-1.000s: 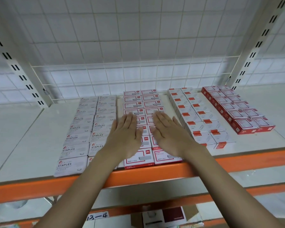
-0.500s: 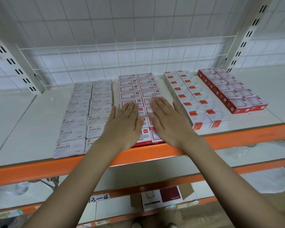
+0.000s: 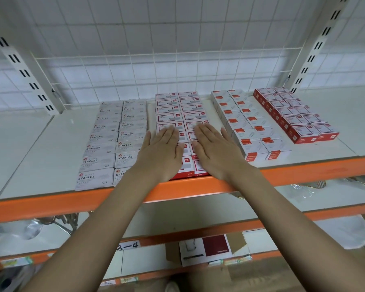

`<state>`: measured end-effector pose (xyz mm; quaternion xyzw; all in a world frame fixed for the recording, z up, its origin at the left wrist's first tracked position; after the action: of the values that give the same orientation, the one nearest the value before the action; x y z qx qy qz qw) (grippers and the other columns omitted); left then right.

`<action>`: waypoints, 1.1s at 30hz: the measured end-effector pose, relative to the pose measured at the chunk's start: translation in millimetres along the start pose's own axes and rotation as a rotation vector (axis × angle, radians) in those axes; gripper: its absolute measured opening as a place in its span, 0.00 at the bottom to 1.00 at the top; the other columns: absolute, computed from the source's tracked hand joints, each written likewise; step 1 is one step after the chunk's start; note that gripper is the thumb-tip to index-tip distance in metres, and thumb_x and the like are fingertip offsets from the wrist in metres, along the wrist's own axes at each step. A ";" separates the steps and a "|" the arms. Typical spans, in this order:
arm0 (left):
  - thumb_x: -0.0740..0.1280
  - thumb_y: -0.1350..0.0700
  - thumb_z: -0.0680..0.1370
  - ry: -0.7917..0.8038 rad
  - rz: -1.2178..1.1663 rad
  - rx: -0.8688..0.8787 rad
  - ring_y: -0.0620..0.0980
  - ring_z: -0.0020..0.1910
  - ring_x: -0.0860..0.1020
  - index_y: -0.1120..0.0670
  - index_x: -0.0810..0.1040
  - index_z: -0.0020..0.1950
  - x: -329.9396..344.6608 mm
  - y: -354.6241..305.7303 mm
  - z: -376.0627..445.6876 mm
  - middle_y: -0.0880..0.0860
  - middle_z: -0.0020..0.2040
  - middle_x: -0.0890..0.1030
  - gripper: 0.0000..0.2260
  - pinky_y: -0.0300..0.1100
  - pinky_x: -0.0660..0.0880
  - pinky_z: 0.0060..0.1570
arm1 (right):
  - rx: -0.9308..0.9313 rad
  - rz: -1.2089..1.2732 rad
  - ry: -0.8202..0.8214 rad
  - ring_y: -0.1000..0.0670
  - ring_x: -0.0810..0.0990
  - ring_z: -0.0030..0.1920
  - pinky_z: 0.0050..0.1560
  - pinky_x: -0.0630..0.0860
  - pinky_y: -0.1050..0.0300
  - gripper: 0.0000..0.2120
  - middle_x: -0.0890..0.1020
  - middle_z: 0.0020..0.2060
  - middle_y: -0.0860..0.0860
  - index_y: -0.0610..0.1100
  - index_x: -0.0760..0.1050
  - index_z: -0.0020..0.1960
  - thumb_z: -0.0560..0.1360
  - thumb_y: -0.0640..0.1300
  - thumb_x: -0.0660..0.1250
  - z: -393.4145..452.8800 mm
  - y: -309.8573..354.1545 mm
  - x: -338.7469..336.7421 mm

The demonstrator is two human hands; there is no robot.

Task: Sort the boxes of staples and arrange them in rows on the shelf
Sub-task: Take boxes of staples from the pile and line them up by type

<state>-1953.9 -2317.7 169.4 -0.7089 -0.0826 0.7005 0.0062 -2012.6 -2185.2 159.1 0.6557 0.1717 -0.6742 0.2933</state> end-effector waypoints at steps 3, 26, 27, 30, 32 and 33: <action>0.41 0.46 0.82 0.031 -0.006 -0.005 0.45 0.75 0.42 0.52 0.45 0.77 -9.7 -1.9 -4.3 0.49 0.77 0.45 0.24 0.49 0.36 0.73 | -0.019 0.008 0.033 0.54 0.43 0.75 0.72 0.35 0.52 0.26 0.48 0.76 0.52 0.47 0.45 0.77 0.81 0.55 0.40 1.5 -1.5 -5.6; 0.51 0.57 0.82 0.076 0.063 -0.146 0.56 0.69 0.64 0.62 0.60 0.71 -67.0 168.9 75.5 0.59 0.69 0.66 0.19 0.49 0.60 0.68 | -0.171 -0.190 0.182 0.47 0.50 0.75 0.74 0.47 0.48 0.25 0.55 0.75 0.45 0.38 0.52 0.75 0.82 0.49 0.45 154.3 92.1 -26.6; 0.51 0.57 0.82 0.071 0.067 -0.138 0.56 0.68 0.64 0.62 0.61 0.71 -65.4 174.9 79.1 0.59 0.69 0.66 0.19 0.49 0.60 0.68 | -0.153 -0.184 0.201 0.47 0.49 0.75 0.74 0.47 0.48 0.25 0.55 0.75 0.45 0.38 0.52 0.75 0.82 0.49 0.45 157.6 94.1 -22.0; 0.51 0.55 0.82 0.074 0.061 -0.132 0.57 0.69 0.63 0.63 0.60 0.71 -57.9 187.4 87.7 0.61 0.70 0.64 0.19 0.50 0.60 0.69 | -0.109 -0.162 0.241 0.47 0.48 0.75 0.74 0.46 0.50 0.26 0.52 0.76 0.45 0.39 0.49 0.76 0.82 0.50 0.44 164.4 101.3 -10.0; 0.50 0.54 0.82 0.073 0.047 -0.127 0.57 0.67 0.65 0.64 0.62 0.69 -51.3 193.7 93.8 0.61 0.67 0.66 0.19 0.51 0.62 0.67 | -0.091 -0.142 0.237 0.47 0.47 0.76 0.74 0.45 0.50 0.26 0.51 0.76 0.45 0.39 0.48 0.76 0.82 0.50 0.44 168.9 105.5 -4.8; 0.49 0.54 0.82 0.069 0.040 -0.123 0.56 0.65 0.66 0.64 0.63 0.68 -48.6 196.1 96.8 0.60 0.66 0.68 0.19 0.51 0.63 0.66 | -0.085 -0.136 0.230 0.47 0.47 0.76 0.74 0.45 0.51 0.26 0.51 0.76 0.45 0.39 0.48 0.76 0.82 0.50 0.44 171.4 107.1 -2.2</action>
<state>-2029.1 -2527.6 191.4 -0.7330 -0.1109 0.6693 -0.0486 -2080.5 -2372.9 191.5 0.7025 0.2767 -0.6049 0.2529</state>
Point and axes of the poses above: each hand's wrist, its own z-axis towards the middle knuckle, its own x-axis out of the palm, y = z × x, the point moved 3 cm from there along z, towards the middle knuckle
